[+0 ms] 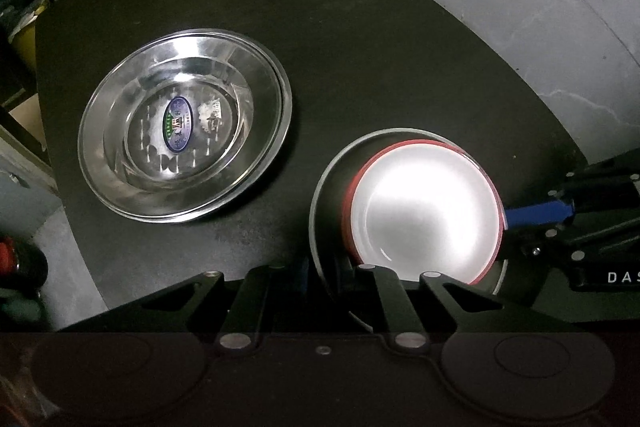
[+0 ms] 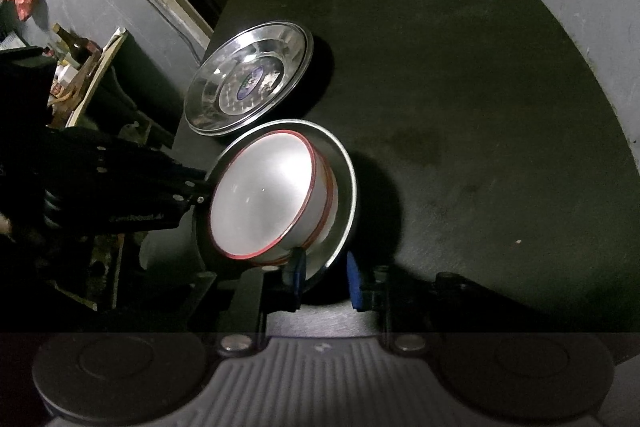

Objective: Organize plates and bowls
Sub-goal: 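Lift the steel bowl holding the white bowls with both grippers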

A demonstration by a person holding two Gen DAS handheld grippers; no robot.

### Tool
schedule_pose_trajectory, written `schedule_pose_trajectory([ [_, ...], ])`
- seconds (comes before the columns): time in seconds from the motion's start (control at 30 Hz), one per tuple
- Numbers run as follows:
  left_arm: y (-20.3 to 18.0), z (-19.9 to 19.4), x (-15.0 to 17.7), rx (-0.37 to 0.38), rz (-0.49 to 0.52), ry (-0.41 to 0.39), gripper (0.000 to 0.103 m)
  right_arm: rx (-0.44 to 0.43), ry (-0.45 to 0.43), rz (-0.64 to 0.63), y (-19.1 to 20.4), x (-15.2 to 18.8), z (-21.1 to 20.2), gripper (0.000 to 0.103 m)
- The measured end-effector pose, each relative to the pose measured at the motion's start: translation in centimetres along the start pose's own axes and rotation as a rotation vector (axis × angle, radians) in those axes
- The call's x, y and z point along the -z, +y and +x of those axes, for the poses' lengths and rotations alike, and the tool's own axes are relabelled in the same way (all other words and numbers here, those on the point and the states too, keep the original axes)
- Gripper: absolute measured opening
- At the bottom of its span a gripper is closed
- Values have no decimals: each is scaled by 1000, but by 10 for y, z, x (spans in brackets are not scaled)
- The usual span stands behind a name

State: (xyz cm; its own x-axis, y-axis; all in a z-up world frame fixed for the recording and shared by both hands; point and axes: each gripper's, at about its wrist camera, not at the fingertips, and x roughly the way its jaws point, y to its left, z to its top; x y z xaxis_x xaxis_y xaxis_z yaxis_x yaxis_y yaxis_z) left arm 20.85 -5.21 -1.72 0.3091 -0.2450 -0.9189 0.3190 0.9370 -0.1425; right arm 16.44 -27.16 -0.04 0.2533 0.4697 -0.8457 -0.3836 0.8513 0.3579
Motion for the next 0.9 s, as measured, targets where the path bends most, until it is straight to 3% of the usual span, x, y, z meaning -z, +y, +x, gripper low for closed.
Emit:
schedule_pose_trajectory([
  [0.9,-3,2,-1,-13,-10,6,11,12,9,32,4,4,11,32],
])
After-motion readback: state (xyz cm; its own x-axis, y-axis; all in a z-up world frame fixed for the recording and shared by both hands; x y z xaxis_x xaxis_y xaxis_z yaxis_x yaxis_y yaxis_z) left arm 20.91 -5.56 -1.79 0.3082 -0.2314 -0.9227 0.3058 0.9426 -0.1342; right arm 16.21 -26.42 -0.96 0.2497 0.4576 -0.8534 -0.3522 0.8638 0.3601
